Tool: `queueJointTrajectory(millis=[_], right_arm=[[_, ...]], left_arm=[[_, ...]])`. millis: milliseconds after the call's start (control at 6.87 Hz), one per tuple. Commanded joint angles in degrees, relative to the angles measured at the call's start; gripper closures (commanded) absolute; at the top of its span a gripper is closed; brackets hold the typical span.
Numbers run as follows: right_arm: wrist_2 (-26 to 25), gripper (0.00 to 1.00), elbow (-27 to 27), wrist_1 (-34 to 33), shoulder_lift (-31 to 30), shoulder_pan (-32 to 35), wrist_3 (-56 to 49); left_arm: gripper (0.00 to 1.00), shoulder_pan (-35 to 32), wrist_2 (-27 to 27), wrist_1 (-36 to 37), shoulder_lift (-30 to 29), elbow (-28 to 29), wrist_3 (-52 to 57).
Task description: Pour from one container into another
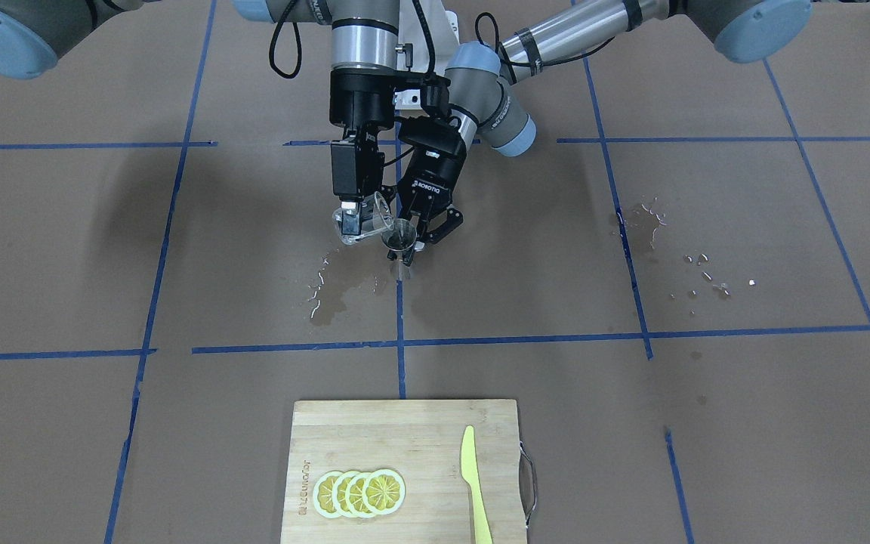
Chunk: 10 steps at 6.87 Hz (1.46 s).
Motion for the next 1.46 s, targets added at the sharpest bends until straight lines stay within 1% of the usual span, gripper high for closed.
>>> queueJointTrajectory(millis=[0,291,583,1165,1311], right_arm=[[-1.1,0.78,0.1,-1.7,0.2,-0.1,-3.0],[-2.1,0.79,0.1,-3.0,0.9,-0.2,-5.3],[-2.0,0.78,0.1,-2.0,1.0,-0.2,-4.4],[-2.0,0.78,0.5,10.5,-2.3,-0.8,17.4],[-2.0,0.78,3.0,13.0,-5.2,-0.6,30.0]], left_arm=[[1.00,0.0,0.0,0.0,0.0,-0.1,0.0],[1.00,0.0,0.1,0.0,0.0,-0.1,0.0],[1.00,0.0,0.0,0.0,0.0,-0.1,0.0],[1.00,0.2,0.1,0.1,0.4,-0.9,0.2],[1.00,0.4,0.1,0.2,2.4,-2.8,0.3]])
